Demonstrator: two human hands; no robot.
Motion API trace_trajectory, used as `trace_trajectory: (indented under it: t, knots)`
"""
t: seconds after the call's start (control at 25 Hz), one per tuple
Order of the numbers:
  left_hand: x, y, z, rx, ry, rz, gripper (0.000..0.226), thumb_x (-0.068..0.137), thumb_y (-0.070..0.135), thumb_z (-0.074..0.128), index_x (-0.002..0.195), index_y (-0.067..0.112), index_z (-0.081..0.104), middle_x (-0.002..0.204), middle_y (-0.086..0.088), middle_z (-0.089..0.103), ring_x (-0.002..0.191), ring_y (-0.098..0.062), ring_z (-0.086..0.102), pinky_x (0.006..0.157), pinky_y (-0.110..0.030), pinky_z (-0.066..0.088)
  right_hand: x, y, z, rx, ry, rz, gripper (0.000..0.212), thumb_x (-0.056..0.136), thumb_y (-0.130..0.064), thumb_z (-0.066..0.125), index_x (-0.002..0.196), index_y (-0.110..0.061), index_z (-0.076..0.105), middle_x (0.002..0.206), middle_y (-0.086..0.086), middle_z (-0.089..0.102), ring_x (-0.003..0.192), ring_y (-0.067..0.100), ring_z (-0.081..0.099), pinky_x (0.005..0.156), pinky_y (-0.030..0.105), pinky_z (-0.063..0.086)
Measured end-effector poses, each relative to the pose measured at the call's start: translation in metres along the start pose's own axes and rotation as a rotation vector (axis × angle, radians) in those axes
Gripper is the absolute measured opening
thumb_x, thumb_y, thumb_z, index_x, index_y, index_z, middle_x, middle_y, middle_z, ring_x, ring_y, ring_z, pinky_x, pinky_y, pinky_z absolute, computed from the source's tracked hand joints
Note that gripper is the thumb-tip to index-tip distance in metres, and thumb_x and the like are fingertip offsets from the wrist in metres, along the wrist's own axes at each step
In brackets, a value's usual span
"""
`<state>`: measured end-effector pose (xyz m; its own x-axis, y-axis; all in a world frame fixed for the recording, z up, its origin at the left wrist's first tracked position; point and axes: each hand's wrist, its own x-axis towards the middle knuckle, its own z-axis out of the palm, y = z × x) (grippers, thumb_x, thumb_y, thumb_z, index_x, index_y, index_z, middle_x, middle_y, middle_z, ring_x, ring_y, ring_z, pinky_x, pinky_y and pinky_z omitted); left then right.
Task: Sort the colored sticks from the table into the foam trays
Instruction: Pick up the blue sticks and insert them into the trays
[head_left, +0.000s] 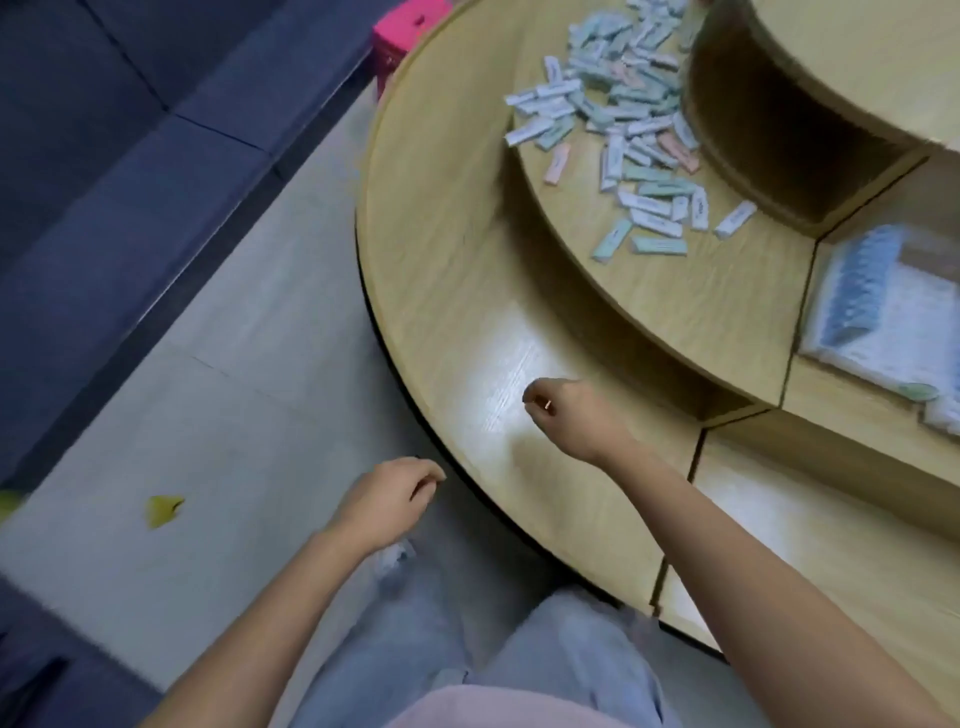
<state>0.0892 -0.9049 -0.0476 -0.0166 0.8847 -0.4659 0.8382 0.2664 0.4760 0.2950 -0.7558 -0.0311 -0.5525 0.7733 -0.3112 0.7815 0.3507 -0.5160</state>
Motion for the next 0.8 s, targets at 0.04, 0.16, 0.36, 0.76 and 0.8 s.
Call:
trace_trajectory:
  t: [0.04, 0.16, 0.36, 0.76, 0.8]
  knots:
    - [-0.007, -0.024, -0.014, 0.026, -0.013, -0.012, 0.025, 0.095, 0.021, 0.049, 0.114, 0.022, 0.064, 0.117, 0.004, 0.065, 0.106, -0.017, 0.06, 0.084, -0.027, 0.043, 0.009, -0.014, 0.014, 0.023, -0.002, 0.028, 0.018, 0.092, -0.021, 0.049, 0.102, -0.017, 0.064, 0.099, 0.0, 0.067, 0.09, 0.02, 0.059, 0.076, 0.036, 0.049]
    - [-0.021, -0.081, -0.058, 0.031, -0.001, -0.078, 0.024, 0.094, 0.023, 0.05, 0.113, 0.021, 0.065, 0.116, 0.001, 0.066, 0.105, -0.02, 0.06, 0.085, -0.029, 0.045, 0.025, -0.05, 0.05, 0.048, -0.074, 0.078, 0.017, 0.092, -0.021, 0.05, 0.1, -0.018, 0.065, 0.099, 0.001, 0.068, 0.089, 0.02, 0.061, 0.075, 0.032, 0.048]
    - [0.046, -0.076, -0.118, 0.048, 0.068, 0.024, 0.025, 0.094, 0.025, 0.047, 0.113, 0.023, 0.064, 0.116, 0.004, 0.065, 0.102, -0.018, 0.06, 0.081, -0.029, 0.046, 0.043, -0.061, 0.03, 0.051, 0.095, 0.212, 0.019, 0.093, -0.018, 0.051, 0.105, -0.015, 0.065, 0.103, 0.002, 0.068, 0.089, 0.018, 0.06, 0.071, 0.026, 0.043]
    - [0.236, 0.138, -0.145, 0.203, 0.151, 0.299, 0.038, 0.094, 0.045, 0.042, 0.111, 0.014, 0.058, 0.106, -0.006, 0.06, 0.094, -0.026, 0.059, 0.069, -0.033, 0.042, 0.108, 0.042, -0.125, -0.164, 0.51, 0.368, 0.025, 0.093, -0.007, 0.051, 0.117, -0.009, 0.058, 0.121, 0.01, 0.054, 0.105, 0.026, 0.054, 0.078, 0.037, 0.045]
    - [0.251, 0.151, -0.14, 0.245, 0.156, 0.3, 0.043, 0.093, 0.049, 0.042, 0.114, 0.013, 0.056, 0.109, -0.007, 0.058, 0.098, -0.027, 0.057, 0.072, -0.034, 0.042, 0.116, 0.049, -0.129, -0.204, 0.473, 0.344, 0.026, 0.092, -0.007, 0.051, 0.117, -0.009, 0.058, 0.121, 0.01, 0.052, 0.105, 0.025, 0.053, 0.077, 0.035, 0.044]
